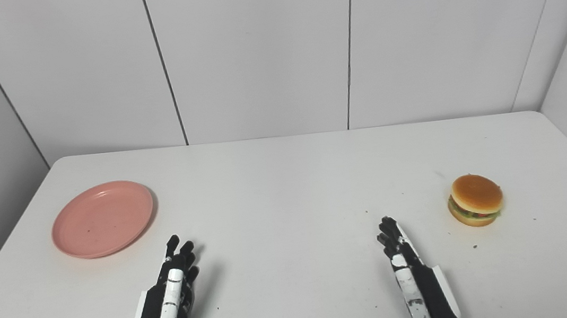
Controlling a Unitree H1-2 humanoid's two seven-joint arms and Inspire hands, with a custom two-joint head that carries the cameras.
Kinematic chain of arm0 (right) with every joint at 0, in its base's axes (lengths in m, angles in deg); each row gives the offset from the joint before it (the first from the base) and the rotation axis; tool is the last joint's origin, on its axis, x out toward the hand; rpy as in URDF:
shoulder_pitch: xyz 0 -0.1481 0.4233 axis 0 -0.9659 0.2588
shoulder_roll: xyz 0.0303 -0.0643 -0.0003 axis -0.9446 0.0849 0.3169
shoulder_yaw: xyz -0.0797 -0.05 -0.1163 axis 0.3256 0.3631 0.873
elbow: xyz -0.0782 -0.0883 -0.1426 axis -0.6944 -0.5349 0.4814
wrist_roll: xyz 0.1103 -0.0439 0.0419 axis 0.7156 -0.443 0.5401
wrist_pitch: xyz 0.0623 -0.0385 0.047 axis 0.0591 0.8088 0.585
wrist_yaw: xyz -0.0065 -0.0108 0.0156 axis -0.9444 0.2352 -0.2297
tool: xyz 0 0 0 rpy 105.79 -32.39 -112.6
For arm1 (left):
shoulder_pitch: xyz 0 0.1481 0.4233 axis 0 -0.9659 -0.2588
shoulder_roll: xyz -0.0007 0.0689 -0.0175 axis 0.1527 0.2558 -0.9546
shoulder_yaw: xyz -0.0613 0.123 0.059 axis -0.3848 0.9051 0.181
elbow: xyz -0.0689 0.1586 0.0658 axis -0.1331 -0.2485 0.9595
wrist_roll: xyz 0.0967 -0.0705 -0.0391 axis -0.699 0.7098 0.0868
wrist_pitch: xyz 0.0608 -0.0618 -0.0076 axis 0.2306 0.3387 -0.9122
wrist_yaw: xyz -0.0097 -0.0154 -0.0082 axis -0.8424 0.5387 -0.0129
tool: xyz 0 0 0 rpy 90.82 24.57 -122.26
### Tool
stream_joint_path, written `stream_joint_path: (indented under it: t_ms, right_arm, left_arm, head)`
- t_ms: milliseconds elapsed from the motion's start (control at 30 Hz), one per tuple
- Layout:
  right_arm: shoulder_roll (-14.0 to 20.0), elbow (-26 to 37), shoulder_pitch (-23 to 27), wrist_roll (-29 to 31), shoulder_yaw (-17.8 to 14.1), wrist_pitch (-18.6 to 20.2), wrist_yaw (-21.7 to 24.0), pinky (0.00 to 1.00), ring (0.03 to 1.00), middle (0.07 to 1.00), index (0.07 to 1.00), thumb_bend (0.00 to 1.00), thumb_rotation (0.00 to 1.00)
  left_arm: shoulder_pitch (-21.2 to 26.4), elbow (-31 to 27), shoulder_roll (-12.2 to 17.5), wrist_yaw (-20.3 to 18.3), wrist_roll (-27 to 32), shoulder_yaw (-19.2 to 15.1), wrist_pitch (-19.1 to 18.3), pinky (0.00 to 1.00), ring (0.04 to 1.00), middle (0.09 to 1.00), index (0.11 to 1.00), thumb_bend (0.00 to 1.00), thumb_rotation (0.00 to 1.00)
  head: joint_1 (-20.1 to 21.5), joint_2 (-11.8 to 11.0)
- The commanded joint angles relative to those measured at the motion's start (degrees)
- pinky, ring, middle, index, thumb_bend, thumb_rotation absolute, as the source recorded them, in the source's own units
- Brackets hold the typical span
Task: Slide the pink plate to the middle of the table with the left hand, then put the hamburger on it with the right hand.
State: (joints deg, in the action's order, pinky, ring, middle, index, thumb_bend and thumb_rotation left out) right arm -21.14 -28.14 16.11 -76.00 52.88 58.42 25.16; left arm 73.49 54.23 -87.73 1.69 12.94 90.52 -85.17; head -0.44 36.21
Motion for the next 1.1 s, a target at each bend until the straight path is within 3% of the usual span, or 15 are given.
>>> stream_joint_path:
  t_ms: [0, 267, 400, 833, 1067]
  right_arm:
    - [-0.10, 0.06, -0.34, 0.25, 0.51, 1.19, 0.42, 0.99, 0.942, 0.955, 0.944, 0.87, 1.00]
    - [1.05, -2.45, -0.01, 1.76, -0.17, -0.86, 1.40, 1.00, 0.941, 0.950, 0.943, 0.84, 1.00]
    - [2.15, -5.33, 0.48, 3.22, -1.01, -2.63, 2.41, 1.00, 0.939, 0.946, 0.942, 0.84, 1.00]
    - [3.94, -14.15, 2.76, 5.32, -2.60, -8.87, 4.90, 1.00, 0.962, 0.967, 0.955, 0.83, 1.00]
    - [4.25, -16.83, 3.67, 5.67, -2.78, -10.28, 4.95, 1.00, 0.948, 0.961, 0.956, 0.85, 1.00]
  left_arm:
    - [-2.20, -0.61, 0.55, -0.43, -0.42, 0.39, -0.93, 1.00, 0.986, 0.958, 0.978, 0.76, 0.82]
    - [-1.92, 2.26, -0.49, -0.19, -0.82, 0.93, 1.04, 1.00, 0.985, 0.955, 0.977, 0.75, 0.82]
    - [-1.62, 4.72, -1.43, 0.47, -2.30, 1.74, 2.98, 1.00, 0.976, 0.950, 0.973, 0.72, 0.82]
    - [-0.03, 12.68, -2.69, 1.79, -4.81, 3.62, 10.83, 1.00, 0.971, 0.956, 0.986, 0.57, 0.86]
    - [0.79, 15.31, -2.85, 2.44, -5.59, 3.79, 13.10, 1.00, 0.974, 0.949, 0.969, 0.57, 0.85]
  head:
    - [-0.01, -0.03]
    - [-3.89, -2.93]
    - [-7.31, -6.05]
    - [-12.00, -13.28]
    - [-12.84, -15.02]
